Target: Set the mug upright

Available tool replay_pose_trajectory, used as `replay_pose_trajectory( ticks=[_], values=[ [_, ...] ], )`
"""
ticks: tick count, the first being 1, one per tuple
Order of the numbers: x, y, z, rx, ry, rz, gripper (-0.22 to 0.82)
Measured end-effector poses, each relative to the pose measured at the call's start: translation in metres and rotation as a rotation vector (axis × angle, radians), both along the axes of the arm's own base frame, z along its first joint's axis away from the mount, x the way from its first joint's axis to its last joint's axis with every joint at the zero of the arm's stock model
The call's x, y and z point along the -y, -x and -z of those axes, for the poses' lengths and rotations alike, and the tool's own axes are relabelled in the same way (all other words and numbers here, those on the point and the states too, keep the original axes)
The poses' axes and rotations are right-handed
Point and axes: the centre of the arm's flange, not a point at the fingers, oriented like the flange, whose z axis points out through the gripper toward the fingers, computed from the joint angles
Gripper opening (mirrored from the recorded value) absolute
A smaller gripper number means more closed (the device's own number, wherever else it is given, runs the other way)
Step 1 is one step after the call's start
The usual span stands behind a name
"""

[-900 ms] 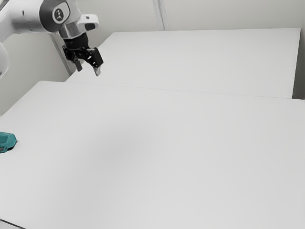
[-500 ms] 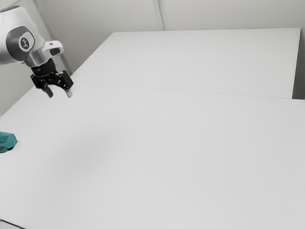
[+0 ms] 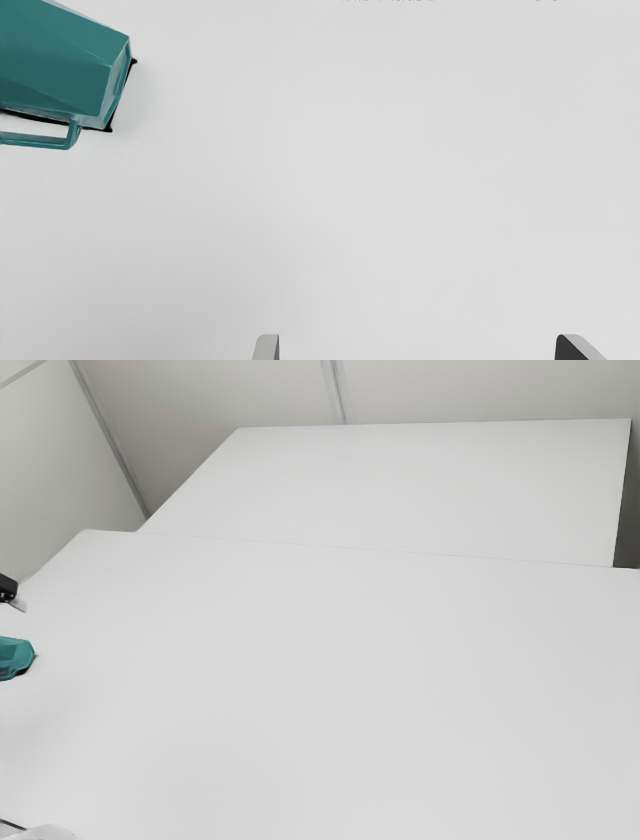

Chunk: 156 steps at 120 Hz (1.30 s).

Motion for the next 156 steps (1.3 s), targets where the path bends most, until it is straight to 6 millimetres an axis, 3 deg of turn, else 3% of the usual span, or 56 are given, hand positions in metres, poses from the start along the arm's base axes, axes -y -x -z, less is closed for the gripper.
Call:
replay_pose_trajectory(
  ticks=[32, 39, 54, 72, 87, 133, 156],
  values=[
    [-0.086, 0.016, 0.045, 0.189, 0.074, 0.092, 0.60],
    [-0.099, 0.036, 0.049, 0.216, 0.082, 0.124, 0.60],
    [-0.138, 0.099, 0.063, 0.250, 0.074, 0.159, 0.59],
    [-0.167, 0.132, 0.070, 0.289, 0.024, 0.253, 0.58],
    [-0.207, 0.124, 0.096, 0.333, -0.010, 0.348, 0.58],
    [-0.274, 0.124, 0.139, 0.403, -0.164, 0.492, 0.57],
    [-0.288, 0.097, 0.181, 0.448, -0.172, 0.560, 0.57]
  ],
)
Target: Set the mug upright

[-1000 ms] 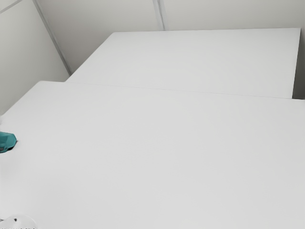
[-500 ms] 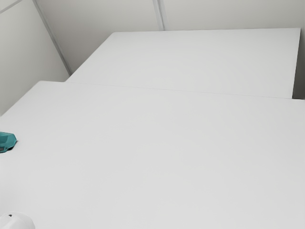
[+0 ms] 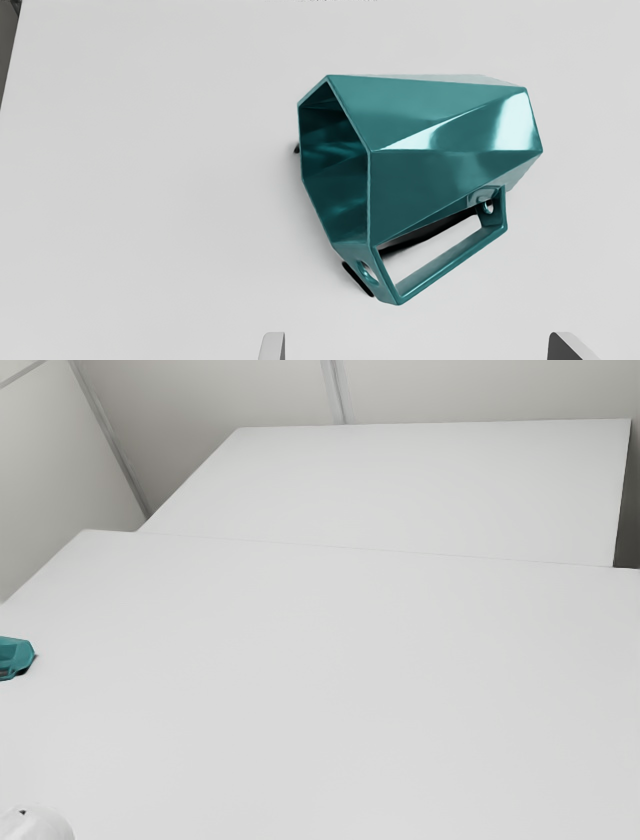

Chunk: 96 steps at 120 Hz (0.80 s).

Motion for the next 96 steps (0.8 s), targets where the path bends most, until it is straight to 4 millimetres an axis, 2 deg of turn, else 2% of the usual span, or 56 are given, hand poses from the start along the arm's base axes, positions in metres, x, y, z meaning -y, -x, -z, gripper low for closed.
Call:
replay_pose_trajectory(
  ticks=[19, 39, 56, 70, 79, 96],
  values=[
    [0.001, -0.020, 0.015, 0.024, -0.015, 0.043, 0.57],
    [0.004, -0.033, 0.018, 0.065, -0.030, 0.049, 0.57],
    [0.004, -0.036, 0.019, 0.102, -0.031, 0.033, 0.57],
    [0.004, -0.038, 0.031, 0.119, -0.013, 0.027, 0.57],
    [0.007, -0.046, 0.043, 0.131, 0.004, 0.033, 0.57],
    [0.012, -0.056, 0.049, 0.146, 0.015, 0.043, 0.57]
  ],
)
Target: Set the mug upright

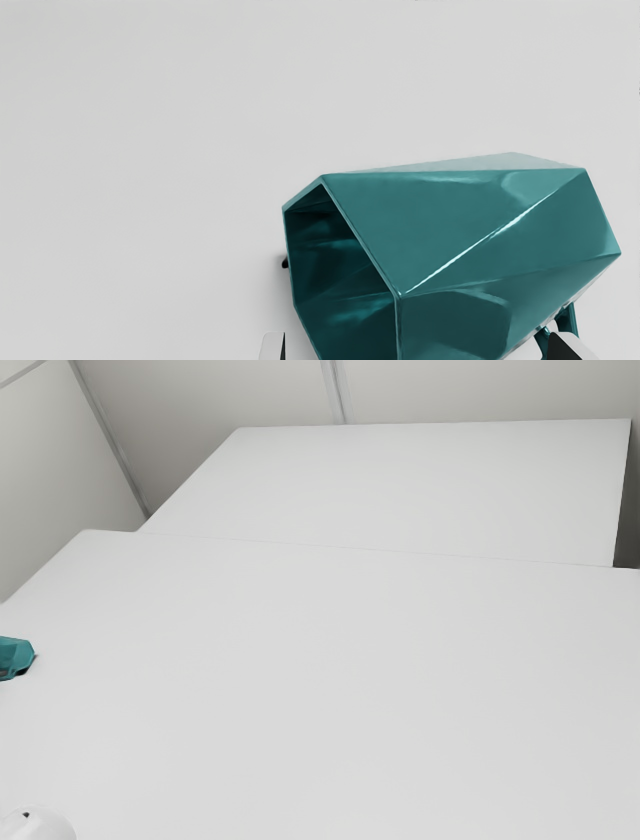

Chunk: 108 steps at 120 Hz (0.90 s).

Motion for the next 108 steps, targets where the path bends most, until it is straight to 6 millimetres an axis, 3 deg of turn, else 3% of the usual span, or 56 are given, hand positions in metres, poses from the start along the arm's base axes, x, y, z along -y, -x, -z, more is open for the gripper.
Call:
replay_pose_trajectory(
  ticks=[32, 66, 93, 108],
  values=[
    [0.011, -0.018, 0.002, 0.009, 0.002, 0.032, 0.56],
    [0.036, -0.037, -0.012, -0.012, -0.008, 0.073, 0.53],
    [0.040, -0.045, -0.019, -0.006, -0.019, 0.075, 0.15],
    [0.043, -0.055, -0.036, -0.003, -0.046, 0.086, -0.04]
  ],
)
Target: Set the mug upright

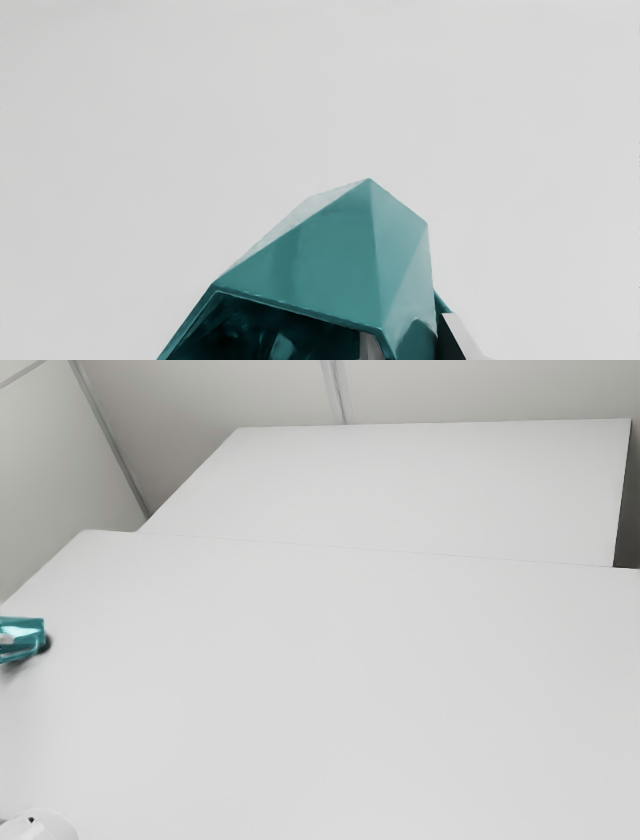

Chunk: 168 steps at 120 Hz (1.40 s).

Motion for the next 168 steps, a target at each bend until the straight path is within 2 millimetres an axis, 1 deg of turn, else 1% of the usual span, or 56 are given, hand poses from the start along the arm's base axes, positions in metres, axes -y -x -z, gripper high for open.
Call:
replay_pose_trajectory(
  ticks=[17, 32, 49, 58, 63, 76, 86, 98, 104, 122, 129, 148, 154, 168],
  values=[
    [0.005, -0.011, -0.021, 0.001, -0.031, 0.014, -0.12],
    [0.011, -0.019, -0.027, -0.006, -0.036, 0.018, -0.15],
    [0.029, -0.025, -0.046, -0.034, -0.053, 0.016, -0.17],
    [0.042, -0.031, -0.061, -0.045, -0.067, 0.019, -0.17],
    [0.052, -0.034, -0.070, -0.062, -0.076, 0.022, -0.18],
    [0.080, -0.041, -0.083, -0.096, -0.076, 0.031, -0.18],
    [0.107, -0.055, -0.094, -0.137, -0.090, 0.063, -0.18],
    [0.136, -0.070, -0.098, -0.190, -0.091, 0.092, -0.18],
    [0.152, -0.073, -0.099, -0.224, -0.091, 0.096, -0.18],
    [0.203, -0.091, -0.112, -0.319, -0.119, 0.132, -0.18],
    [0.216, -0.091, -0.115, -0.354, -0.124, 0.131, -0.18],
    [0.248, -0.084, -0.131, -0.431, -0.137, 0.107, -0.18],
    [0.258, -0.083, -0.133, -0.454, -0.136, 0.098, -0.18],
    [0.276, -0.089, -0.136, -0.518, -0.148, 0.083, -0.18]
  ],
)
